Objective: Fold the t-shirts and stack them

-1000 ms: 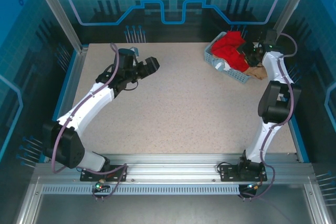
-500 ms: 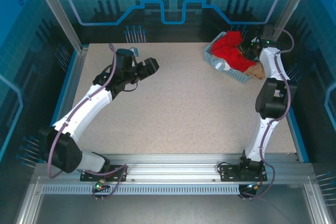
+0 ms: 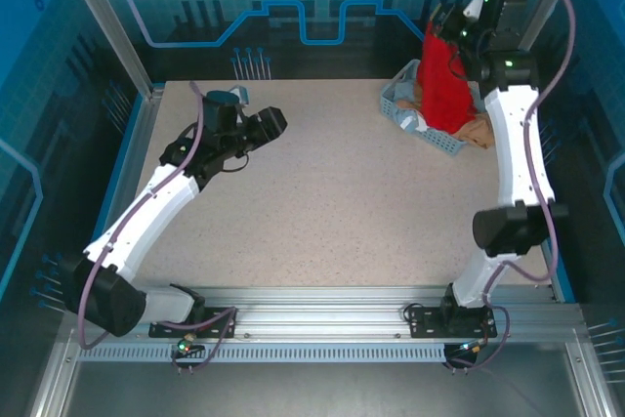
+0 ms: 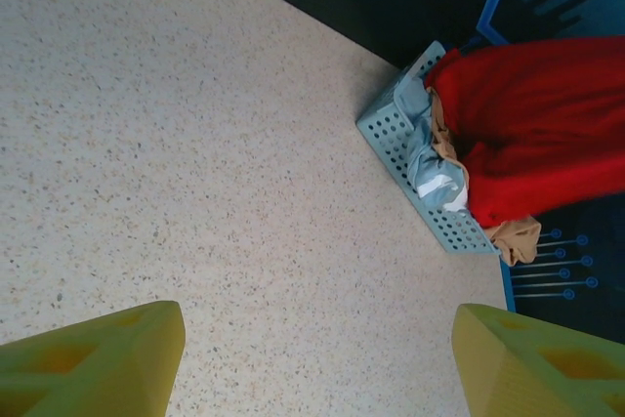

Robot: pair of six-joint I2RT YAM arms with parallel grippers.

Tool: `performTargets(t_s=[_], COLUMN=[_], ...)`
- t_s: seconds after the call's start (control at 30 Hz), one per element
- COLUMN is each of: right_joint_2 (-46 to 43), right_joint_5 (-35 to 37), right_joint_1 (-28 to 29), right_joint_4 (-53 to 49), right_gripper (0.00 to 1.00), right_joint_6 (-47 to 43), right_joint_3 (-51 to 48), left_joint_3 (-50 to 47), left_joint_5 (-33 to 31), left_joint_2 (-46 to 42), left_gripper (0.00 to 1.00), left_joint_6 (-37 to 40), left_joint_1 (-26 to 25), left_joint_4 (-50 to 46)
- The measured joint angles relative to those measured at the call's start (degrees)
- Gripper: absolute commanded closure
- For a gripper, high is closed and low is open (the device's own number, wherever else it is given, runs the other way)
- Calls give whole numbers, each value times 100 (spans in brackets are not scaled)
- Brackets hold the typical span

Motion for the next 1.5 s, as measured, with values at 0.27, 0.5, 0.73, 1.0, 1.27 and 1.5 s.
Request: performTargets(t_s=[0.27, 0.5, 0.73, 1.0, 1.27, 1.5], right_joint_2=[-741, -146, 267, 876, 2382, 2763], right_joint_5=[-118, -90, -129, -247, -485, -260], right_joint_1=[1307, 2345, 2791, 3641, 4242, 4409], right_joint_4=[35, -409, -870, -1001, -1394, -1266], right_gripper=[100, 100, 100, 100, 100, 100], right_joint_6=[-385, -409, -98, 205, 363, 448], right_joint_3=[1027, 835, -402, -667, 1635, 2887], left_joint_3=[-2, 0, -85, -798, -1526, -1788], left_joint_5=[-470, -522, -352, 0, 0, -719], left_joint_2=[-396, -503, -839, -1362, -1766, -2732], left_gripper=[26, 27, 33, 46, 51, 54], left_joint_6=[2, -4, -2, -46, -179, -328], left_joint_1=[0, 0, 0, -101, -501, -498], left_joint_4=[-168, -297, -516, -708, -857, -1023])
